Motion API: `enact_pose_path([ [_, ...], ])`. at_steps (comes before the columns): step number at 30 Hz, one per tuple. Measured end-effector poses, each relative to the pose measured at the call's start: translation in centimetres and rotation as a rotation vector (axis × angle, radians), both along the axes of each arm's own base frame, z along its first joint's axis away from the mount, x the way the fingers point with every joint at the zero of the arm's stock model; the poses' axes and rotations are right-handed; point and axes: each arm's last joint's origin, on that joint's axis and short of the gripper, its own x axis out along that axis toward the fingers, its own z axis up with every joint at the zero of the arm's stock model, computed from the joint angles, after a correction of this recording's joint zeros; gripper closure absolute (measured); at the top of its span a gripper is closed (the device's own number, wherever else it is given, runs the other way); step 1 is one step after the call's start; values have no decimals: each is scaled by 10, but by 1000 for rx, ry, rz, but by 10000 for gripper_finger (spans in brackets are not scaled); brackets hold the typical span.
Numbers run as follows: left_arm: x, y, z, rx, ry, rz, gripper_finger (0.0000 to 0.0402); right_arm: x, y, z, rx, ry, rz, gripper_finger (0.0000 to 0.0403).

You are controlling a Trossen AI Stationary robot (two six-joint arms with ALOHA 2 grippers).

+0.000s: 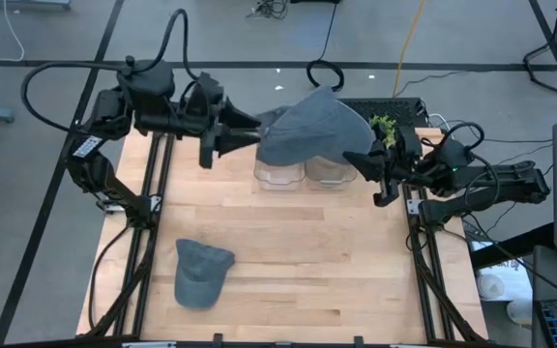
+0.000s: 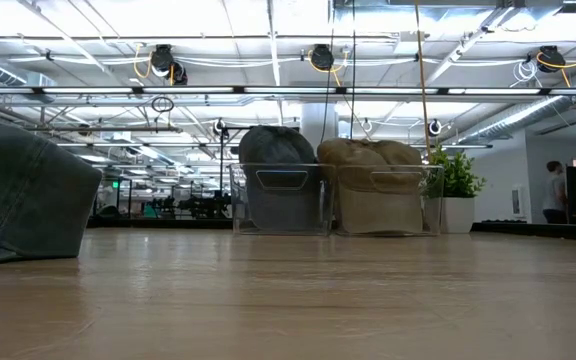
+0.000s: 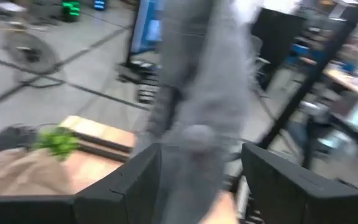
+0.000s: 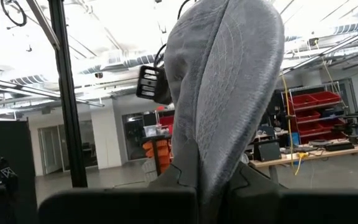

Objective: Pick & Place hat
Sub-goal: Put the top blue cap into the left transparent bin

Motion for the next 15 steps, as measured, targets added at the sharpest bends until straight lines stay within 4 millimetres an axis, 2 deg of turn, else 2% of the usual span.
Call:
enact_pose_path([
  [6,5,-3,0,50,-25,-115,171,0,0,1,9,-17,6,403],
  [15,9,-1,-1,87,-23,-86,171,11,3,-2,16,-21,43,403],
])
